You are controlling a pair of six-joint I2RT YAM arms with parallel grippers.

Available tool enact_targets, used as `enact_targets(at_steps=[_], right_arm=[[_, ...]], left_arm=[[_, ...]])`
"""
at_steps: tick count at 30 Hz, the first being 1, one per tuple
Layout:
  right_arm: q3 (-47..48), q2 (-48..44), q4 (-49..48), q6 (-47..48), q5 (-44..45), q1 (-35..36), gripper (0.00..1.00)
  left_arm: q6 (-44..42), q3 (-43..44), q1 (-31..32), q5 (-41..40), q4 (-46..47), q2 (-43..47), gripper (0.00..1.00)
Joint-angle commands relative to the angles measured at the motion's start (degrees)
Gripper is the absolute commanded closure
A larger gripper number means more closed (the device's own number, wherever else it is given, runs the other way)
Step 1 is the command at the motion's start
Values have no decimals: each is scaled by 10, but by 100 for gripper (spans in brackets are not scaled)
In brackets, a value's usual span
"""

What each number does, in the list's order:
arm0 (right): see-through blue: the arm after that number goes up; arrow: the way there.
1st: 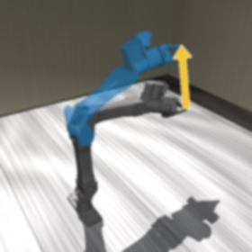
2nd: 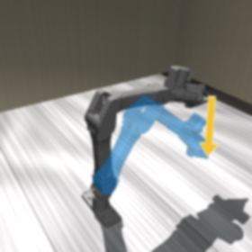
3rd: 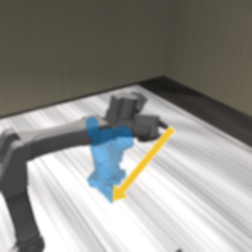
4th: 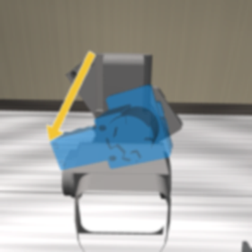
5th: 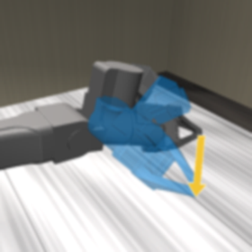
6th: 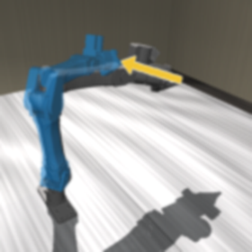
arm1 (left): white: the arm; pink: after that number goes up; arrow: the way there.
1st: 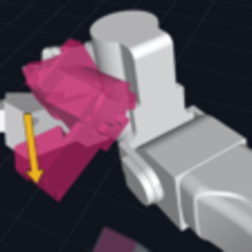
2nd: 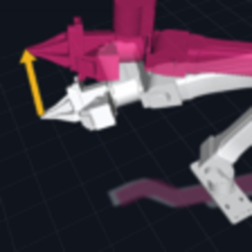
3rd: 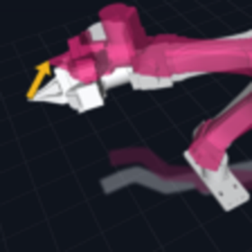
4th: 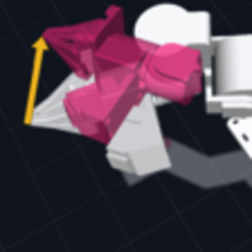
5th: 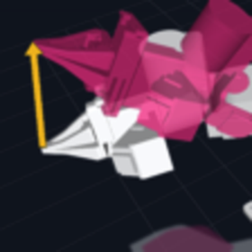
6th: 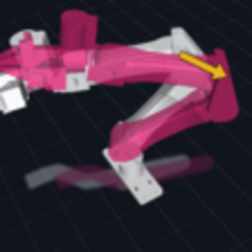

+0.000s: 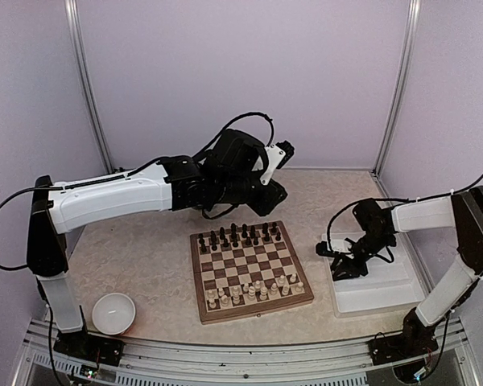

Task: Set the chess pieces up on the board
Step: Pick up the pawn from the storage box.

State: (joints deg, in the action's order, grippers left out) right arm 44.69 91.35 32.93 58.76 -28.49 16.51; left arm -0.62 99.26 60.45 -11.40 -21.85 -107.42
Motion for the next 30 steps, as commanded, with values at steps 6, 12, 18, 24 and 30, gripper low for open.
enact_targets(at_steps=[6, 12, 18, 24, 30], right_arm=[[-3, 13, -26, -45, 40, 5, 72], [-26, -16, -53, -83, 98, 5, 63], [-27, -42, -47, -110, 109, 5, 58], [-21, -38, -41, -127, 106, 5, 58], [7, -17, -28, -152, 85, 5, 65]], left_arm=[[14, -5, -4, 14, 13, -10, 55], [21, -17, -4, 14, 17, -3, 55], [25, -23, -4, 18, 17, 1, 55], [29, -28, -4, 19, 18, 2, 55], [34, -26, -4, 20, 14, 0, 55]])
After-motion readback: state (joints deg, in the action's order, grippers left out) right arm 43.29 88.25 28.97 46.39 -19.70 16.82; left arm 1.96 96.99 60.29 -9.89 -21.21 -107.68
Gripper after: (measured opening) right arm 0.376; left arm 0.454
